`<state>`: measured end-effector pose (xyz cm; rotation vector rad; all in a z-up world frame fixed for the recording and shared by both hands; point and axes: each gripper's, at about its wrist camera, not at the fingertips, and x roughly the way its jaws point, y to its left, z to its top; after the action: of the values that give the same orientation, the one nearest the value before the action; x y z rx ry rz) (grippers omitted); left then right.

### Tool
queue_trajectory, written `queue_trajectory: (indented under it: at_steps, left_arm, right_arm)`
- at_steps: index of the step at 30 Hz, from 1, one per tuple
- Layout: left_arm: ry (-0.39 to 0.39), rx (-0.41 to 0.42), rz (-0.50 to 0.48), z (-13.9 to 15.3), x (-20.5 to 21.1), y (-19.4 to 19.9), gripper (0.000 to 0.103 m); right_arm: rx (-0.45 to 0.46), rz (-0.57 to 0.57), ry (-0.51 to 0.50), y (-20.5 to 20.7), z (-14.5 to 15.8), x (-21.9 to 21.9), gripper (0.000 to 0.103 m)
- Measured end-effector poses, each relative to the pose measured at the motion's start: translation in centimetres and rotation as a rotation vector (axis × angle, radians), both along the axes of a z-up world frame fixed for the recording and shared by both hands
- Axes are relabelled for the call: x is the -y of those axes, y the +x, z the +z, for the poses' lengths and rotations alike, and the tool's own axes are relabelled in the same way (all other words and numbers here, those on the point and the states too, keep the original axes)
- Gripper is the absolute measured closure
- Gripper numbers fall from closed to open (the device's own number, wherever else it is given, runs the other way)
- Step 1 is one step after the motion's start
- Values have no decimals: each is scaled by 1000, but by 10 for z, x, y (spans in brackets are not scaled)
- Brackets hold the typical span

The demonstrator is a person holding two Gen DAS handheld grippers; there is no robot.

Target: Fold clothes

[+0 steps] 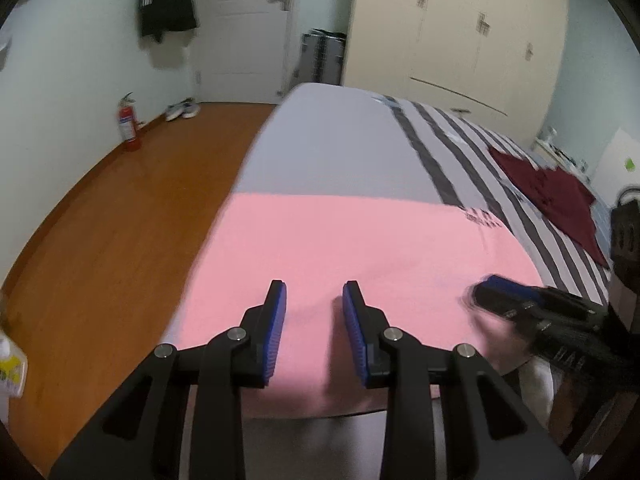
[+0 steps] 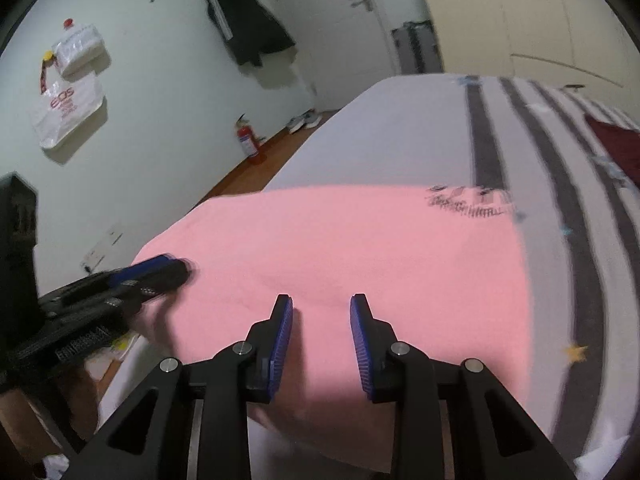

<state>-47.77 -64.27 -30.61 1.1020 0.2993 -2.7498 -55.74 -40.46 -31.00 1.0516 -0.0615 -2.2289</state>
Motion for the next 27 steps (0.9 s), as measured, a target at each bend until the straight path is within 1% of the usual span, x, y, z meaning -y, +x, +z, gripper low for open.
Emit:
queue_trajectory:
  at_steps: [1, 2, 3, 5, 10, 14, 17, 20, 23, 25, 26, 27]
  left_arm:
    - [14, 7, 14, -5, 8, 4, 75]
    - [40, 15, 23, -10, 15, 6, 76]
    - [62, 23, 24, -14, 17, 8, 76]
    - [58, 27, 20, -21, 15, 7, 76]
    - [99, 16, 42, -23, 17, 1, 76]
    - [74, 29, 60, -6, 15, 7, 76]
    - [62, 34, 87, 7, 10, 16, 75]
    - [42, 43, 98, 19, -5, 31, 75]
    - [42, 42, 100, 33, -28, 46, 75]
    - [37, 34, 98, 44, -48, 59, 74]
    - [30, 30, 103, 49, -59, 64, 72]
    - [25, 25, 108, 55, -69, 69, 65]
  right_arm:
    - [4, -16, 0, -4, -1, -7, 76]
    - [12, -31, -1, -9, -4, -15, 79]
    - [27, -34, -14, -12, -7, -22, 86]
    - [33, -25, -24, -11, -14, -31, 95]
    - [44, -25, -45, -12, -21, -43, 98]
    - [30, -33, -24, -12, -13, -49, 99]
    - [9, -60, -1, -10, -4, -66, 99]
    - [0, -118, 30, -6, 6, -91, 87]
    - [3, -142, 32, 2, 17, -111, 87]
    - [1, -142, 41, 11, 24, -123, 79]
    - [-8, -133, 39, 17, 30, -129, 71]
    - [-20, -123, 36, 23, 37, -134, 63]
